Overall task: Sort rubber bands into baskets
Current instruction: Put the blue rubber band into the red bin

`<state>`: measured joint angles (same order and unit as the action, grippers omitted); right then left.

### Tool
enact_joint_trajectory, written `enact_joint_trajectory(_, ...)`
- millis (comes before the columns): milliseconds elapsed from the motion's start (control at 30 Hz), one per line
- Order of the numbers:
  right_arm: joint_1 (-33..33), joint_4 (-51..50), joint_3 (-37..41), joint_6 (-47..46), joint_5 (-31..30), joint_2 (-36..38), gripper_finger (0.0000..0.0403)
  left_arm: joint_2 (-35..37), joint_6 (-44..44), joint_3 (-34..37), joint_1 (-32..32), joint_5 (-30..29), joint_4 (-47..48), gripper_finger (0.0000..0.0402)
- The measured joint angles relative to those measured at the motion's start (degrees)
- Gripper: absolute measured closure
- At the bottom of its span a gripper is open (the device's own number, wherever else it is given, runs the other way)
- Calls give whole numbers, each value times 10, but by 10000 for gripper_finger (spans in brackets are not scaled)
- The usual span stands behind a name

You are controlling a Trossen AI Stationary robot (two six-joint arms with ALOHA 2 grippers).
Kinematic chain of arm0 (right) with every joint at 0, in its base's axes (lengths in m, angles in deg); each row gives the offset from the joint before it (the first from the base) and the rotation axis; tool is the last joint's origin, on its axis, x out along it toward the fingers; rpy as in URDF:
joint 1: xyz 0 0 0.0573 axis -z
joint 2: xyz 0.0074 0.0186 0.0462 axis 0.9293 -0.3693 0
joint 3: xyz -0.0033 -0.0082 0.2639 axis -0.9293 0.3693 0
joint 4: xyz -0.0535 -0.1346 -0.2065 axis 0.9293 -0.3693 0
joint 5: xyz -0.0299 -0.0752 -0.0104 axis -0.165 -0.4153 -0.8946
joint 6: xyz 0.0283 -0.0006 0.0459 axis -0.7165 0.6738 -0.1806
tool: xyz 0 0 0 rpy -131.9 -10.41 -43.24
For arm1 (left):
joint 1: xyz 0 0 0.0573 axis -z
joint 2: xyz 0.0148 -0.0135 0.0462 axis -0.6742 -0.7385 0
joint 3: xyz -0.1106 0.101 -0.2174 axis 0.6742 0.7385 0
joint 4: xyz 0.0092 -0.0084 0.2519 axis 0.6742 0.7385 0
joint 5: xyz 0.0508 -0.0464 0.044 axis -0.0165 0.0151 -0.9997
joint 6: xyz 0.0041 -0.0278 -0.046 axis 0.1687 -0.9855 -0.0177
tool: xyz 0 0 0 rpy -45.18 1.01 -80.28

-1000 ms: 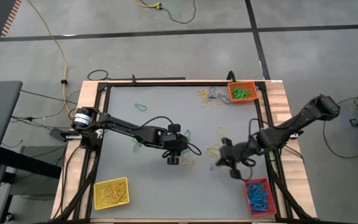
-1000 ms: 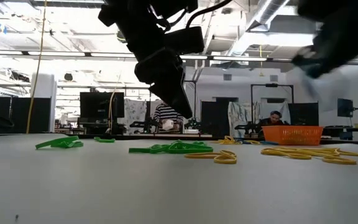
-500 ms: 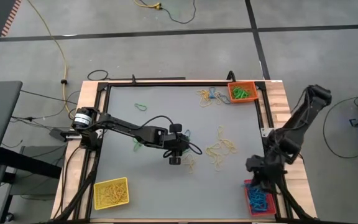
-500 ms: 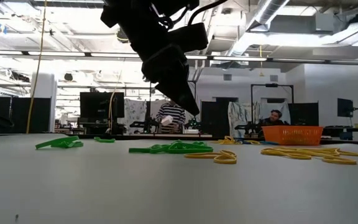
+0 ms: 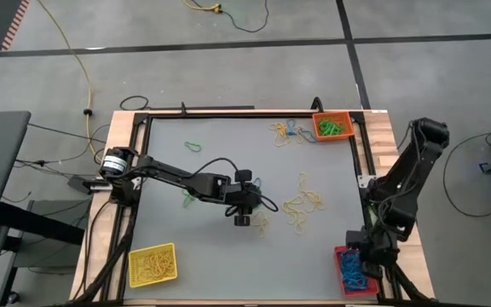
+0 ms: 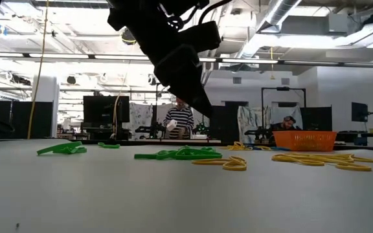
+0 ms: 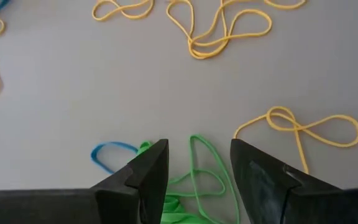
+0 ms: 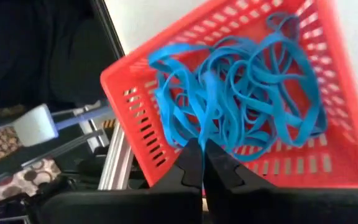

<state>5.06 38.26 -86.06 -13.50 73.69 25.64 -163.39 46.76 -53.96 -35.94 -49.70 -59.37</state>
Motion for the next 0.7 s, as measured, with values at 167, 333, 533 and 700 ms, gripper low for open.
enact_joint_trajectory(167,0,-5,0,-9,4,-31,363,0,0,0,0,0,0,239)
enact_joint_trajectory(333,0,-25,0,-36,13,-39,316,0,0,0,0,0,1,239)
enact_joint_trajectory(533,11,-45,0,-38,8,-26,226,0,2,0,0,0,2,239)
enact_joint_trajectory(700,29,-69,0,-21,-7,5,166,0,5,0,-1,0,2,239)
